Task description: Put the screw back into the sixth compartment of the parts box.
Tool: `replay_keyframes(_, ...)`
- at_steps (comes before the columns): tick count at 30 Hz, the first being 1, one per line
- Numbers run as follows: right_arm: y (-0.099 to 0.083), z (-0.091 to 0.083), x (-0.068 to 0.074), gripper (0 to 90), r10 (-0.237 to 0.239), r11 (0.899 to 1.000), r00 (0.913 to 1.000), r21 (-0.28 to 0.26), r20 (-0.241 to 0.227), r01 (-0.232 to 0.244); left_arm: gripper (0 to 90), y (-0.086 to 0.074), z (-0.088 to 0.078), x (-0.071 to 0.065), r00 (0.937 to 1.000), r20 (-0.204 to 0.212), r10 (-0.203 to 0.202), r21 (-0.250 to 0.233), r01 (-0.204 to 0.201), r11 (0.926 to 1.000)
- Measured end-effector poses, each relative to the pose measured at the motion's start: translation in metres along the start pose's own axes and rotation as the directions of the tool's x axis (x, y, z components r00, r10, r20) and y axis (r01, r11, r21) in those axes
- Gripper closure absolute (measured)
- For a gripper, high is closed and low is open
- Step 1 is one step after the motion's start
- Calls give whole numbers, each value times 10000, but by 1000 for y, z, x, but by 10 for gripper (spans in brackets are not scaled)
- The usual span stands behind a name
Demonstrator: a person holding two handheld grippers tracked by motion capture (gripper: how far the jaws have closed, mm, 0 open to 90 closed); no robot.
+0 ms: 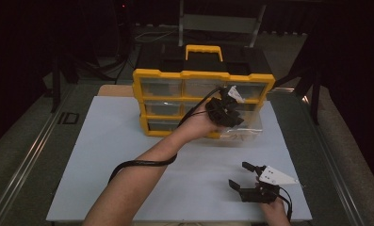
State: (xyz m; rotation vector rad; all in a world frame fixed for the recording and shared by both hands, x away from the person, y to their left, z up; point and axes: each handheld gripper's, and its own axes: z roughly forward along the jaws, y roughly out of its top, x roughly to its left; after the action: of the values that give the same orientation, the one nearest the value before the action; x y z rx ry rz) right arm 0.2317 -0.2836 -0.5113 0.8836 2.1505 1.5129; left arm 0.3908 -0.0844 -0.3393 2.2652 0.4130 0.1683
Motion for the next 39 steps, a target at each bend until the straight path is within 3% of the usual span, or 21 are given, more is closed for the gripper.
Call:
replay_keyframes(9, -1, 0, -1, 139, -19, 10000, 10000, -2, 10, 19, 519, -15, -33, -1, 9996, 135, -228, -778, 238, 9967)
replay_keyframes(14, -1, 0, 0, 138, 13, 10000, 10000, 19, 10, -13, 412, -32, -50, 0, 9979, 252, -602, -1184, 628, 9910)
replay_keyframes(19, -2, 1, 0, 139, -38, 10000, 10000, 67, 24, 38, 255, -52, -64, -1, 9972, 109, -740, -1309, 748, 9886)
replay_keyframes(23, -2, 1, -1, 139, -2, 10000, 10000, 49, 35, 1, 186, -71, -76, -2, 9951, 38, -990, -1554, 984, 9829)
replay_keyframes(27, -3, 1, -2, 138, 36, 10000, 10000, 77, 41, -36, 155, -89, -84, -4, 9935, -202, -1119, -1496, 1076, 9829)
replay_keyframes(29, -3, 1, -2, 139, 21, 10000, 10000, 78, 50, -21, 124, -98, -86, -5, 9924, -51, -1232, -1418, 1213, 9824)
replay_keyframes(33, -3, 1, -2, 138, -14, 10000, 10000, 63, 51, 14, 34, -118, -87, -7, 9940, 77, -1092, -1259, 1093, 9860)
replay_keyframes(37, -3, 0, -2, 139, 27, 10000, 9999, 80, 140, -28, 26, -142, -88, -9, 9938, -133, -1102, -1271, 1076, 9860)
replay_keyframes(38, -3, 0, -2, 139, 27, 10000, 9999, 80, 140, -28, 23, -142, -88, -9, 9938, -133, -1102, -1271, 1076, 9860)
replay_keyframes(39, -3, 0, -2, 138, 3, 10000, 9999, 69, 159, -4, 23, -153, -89, -11, 9943, -148, -1056, -1356, 1027, 9854)
